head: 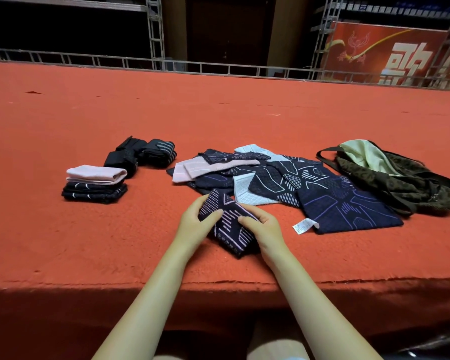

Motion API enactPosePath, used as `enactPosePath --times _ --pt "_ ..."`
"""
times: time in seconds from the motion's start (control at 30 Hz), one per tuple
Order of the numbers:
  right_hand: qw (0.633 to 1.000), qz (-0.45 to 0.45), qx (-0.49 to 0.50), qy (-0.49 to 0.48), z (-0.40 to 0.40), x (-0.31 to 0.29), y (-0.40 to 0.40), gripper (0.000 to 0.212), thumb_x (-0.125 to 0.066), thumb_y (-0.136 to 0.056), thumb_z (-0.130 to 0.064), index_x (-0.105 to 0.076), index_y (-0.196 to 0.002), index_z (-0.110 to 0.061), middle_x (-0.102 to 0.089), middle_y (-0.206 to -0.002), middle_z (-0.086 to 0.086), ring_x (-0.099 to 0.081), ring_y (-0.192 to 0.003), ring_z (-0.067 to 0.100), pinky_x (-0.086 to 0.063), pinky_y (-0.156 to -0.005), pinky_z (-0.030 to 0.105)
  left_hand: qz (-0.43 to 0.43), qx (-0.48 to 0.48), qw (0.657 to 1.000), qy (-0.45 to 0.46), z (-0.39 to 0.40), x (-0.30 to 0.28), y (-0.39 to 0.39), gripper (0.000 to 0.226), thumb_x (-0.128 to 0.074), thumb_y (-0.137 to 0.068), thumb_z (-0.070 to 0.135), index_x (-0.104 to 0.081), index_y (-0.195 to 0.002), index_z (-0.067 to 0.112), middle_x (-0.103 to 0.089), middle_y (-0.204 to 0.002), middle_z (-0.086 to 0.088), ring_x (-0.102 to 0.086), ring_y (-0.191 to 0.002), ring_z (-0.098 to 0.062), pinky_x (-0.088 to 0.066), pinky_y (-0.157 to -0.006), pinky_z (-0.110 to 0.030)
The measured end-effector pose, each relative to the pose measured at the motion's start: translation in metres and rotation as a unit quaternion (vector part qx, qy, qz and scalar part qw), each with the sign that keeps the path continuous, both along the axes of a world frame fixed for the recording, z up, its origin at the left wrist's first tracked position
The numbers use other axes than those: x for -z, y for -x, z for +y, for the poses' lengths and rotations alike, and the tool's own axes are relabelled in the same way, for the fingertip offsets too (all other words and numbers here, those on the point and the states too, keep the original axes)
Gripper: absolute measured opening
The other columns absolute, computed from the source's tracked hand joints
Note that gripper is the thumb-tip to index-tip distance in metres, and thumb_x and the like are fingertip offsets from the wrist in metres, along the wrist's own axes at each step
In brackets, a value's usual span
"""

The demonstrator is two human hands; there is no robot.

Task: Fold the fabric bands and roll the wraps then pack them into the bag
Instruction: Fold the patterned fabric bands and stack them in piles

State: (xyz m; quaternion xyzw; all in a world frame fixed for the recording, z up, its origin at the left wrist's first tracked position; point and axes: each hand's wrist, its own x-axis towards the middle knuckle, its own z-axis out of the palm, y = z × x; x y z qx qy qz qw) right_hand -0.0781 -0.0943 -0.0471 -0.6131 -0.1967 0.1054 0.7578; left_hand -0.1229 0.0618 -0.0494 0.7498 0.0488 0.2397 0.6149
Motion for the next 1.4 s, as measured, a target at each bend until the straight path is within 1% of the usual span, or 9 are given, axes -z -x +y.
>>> enactPosePath --times 0.13,0.33,0.53,0.67,0.73,0.87,1.2,1.33,1.4 --pt "1.000 0.003 0.001 0.009 0.000 0.001 0.001 0.034 -0.062 -0.068 -0.009 -0.071 -0.100 -0.012 -0.072 -0.096 0.007 -0.065 -0.086 0.016 -0.053 -0.082 0.028 0.015 -0.046 0.998 -0.046 0.004 0.004 -0.004 0.059 -0.055 -0.063 0.052 -0.055 -0.118 0.034 -0.056 -0.120 0.007 -0.048 -0.118 -0.011 -0.035 -0.104 -0.029" --pt "1.000 -0.007 0.000 0.025 0.000 0.000 0.001 0.034 -0.060 -0.066 -0.010 -0.071 -0.098 -0.012 -0.072 -0.094 0.005 -0.065 -0.087 0.016 -0.051 -0.083 0.027 0.032 0.032 0.997 0.059 0.001 -0.005 0.001 0.061 -0.043 -0.070 0.024 -0.048 -0.131 0.024 -0.056 -0.122 0.013 -0.052 -0.109 -0.001 -0.040 -0.086 -0.014" --pt "0.995 -0.033 0.056 0.075 0.003 -0.005 0.008 0.026 -0.063 -0.078 0.001 -0.069 -0.096 -0.016 -0.071 -0.094 0.002 -0.064 -0.081 0.006 -0.049 -0.080 0.026 0.005 -0.021 0.999 -0.037 0.000 -0.002 0.002 0.046 -0.056 -0.082 0.007 -0.052 -0.124 0.024 -0.055 -0.125 0.004 -0.050 -0.115 -0.010 -0.037 -0.100 -0.024" --pt "0.959 -0.089 0.149 0.226 0.006 -0.003 0.015 0.045 -0.064 -0.081 -0.018 -0.055 -0.125 -0.021 -0.064 -0.109 -0.004 -0.060 -0.093 0.009 -0.046 -0.089 0.026 0.010 -0.097 0.992 -0.079 0.004 0.003 0.001 0.045 -0.054 -0.088 0.006 -0.051 -0.131 0.017 -0.052 -0.122 0.000 -0.044 -0.105 -0.004 -0.027 -0.087 -0.008" --pt "0.952 -0.081 0.146 0.256 0.015 -0.003 0.022 0.059 -0.063 -0.077 -0.024 -0.047 -0.134 -0.022 -0.064 -0.100 -0.006 -0.061 -0.086 0.012 -0.048 -0.089 0.033 0.009 -0.138 0.990 -0.037 0.010 0.002 -0.001 0.043 -0.050 -0.089 0.004 -0.052 -0.131 0.014 -0.053 -0.124 -0.006 -0.041 -0.102 -0.004 -0.026 -0.084 -0.008" --pt "0.968 -0.082 0.117 0.206 0.059 -0.018 0.030 0.061 -0.057 -0.081 0.002 -0.040 -0.137 -0.015 -0.057 -0.096 -0.010 -0.058 -0.077 0.006 -0.050 -0.085 0.036 -0.002 -0.208 0.978 0.003 0.038 -0.007 0.003 0.041 -0.047 -0.090 0.007 -0.054 -0.130 0.015 -0.054 -0.124 -0.009 -0.039 -0.097 0.000 -0.026 -0.082 -0.009" --pt "0.975 -0.125 0.014 0.181 0.237 -0.083 0.001 0.064 -0.056 -0.083 -0.002 -0.033 -0.143 -0.012 -0.055 -0.098 0.001 -0.053 -0.088 0.012 -0.042 -0.077 0.020 -0.072 -0.288 0.944 -0.143 0.209 -0.087 0.024 0.052 -0.044 -0.081 -0.007 -0.056 -0.125 0.016 -0.037 -0.121 -0.007 -0.043 -0.108 -0.012 -0.028 -0.084 0.006" --pt "0.970 -0.134 0.023 0.201 0.304 -0.067 -0.020 0.063 -0.054 -0.084 -0.004 -0.036 -0.144 -0.015 -0.058 -0.126 0.006 -0.055 -0.117 0.021 -0.041 -0.098 0.024 -0.007 -0.292 0.919 -0.266 0.274 -0.071 0.008 0.039 -0.050 -0.088 0.004 -0.062 -0.123 0.015 -0.042 -0.134 -0.012 -0.037 -0.126 -0.026 -0.024 -0.105 -0.019" --pt "0.920 -0.190 0.013 0.342 0.321 -0.041 -0.027 0.051 -0.049 -0.088 -0.011 -0.045 -0.139 -0.018 -0.054 -0.134 0.012 -0.048 -0.124 0.030 -0.036 -0.100 0.033 0.131 -0.274 0.886 -0.351 0.294 -0.043 0.005 0.029 -0.048 -0.093 0.025 -0.068 -0.114 0.025 -0.049 -0.133 -0.007 -0.037 -0.126 -0.029 -0.031 -0.105 -0.036"
